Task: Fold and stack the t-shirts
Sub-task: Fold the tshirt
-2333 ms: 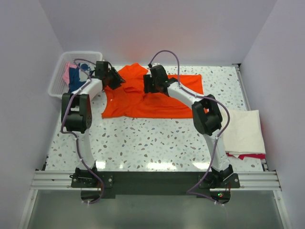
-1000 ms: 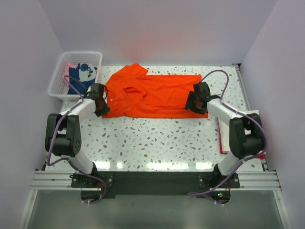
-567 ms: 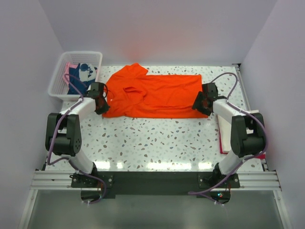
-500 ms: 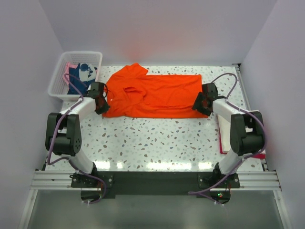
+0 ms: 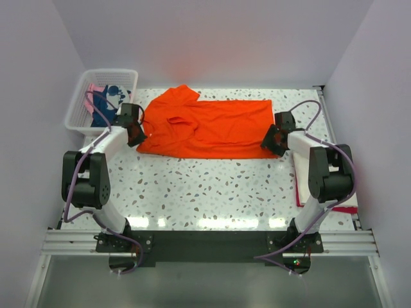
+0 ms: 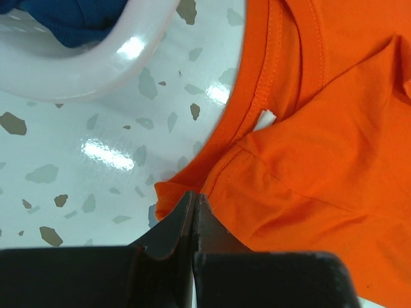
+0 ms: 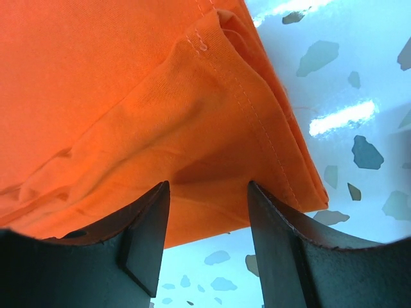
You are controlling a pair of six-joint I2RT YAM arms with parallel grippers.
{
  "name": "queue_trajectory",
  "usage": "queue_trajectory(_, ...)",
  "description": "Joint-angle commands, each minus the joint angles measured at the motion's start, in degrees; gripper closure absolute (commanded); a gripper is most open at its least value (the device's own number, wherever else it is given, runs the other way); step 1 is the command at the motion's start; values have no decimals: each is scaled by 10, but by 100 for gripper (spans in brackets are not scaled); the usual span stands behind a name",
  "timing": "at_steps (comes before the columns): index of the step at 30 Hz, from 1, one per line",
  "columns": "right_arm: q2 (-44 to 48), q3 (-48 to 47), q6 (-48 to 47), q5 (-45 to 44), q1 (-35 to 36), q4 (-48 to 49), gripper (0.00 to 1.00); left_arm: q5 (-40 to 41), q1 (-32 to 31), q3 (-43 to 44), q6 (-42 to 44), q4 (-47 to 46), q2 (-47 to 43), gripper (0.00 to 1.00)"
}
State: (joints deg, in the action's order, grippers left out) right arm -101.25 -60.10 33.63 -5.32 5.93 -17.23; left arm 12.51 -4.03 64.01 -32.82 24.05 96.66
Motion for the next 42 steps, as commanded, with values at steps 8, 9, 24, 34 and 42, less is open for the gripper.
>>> queue_trajectory(8,-1,2,1,-2,-27,-20,44,56,13,25,35,23,-2,100)
queue_trajectory(9,1,2,1,0,-27,-19,44,52,13,24,35,21,-1,100)
queue_trajectory(24,12,-8,-8,20,-29,-30,43,-86,37,-77,-55,-12,-105,53)
queue_trajectory(34,9,-8,-9,29,-29,-26,43,-156,40,-169,-95,-92,-143,60)
queue_trajectory(42,6,-10,-10,32,-29,-25,43,-127,40,-175,-114,-110,-120,61)
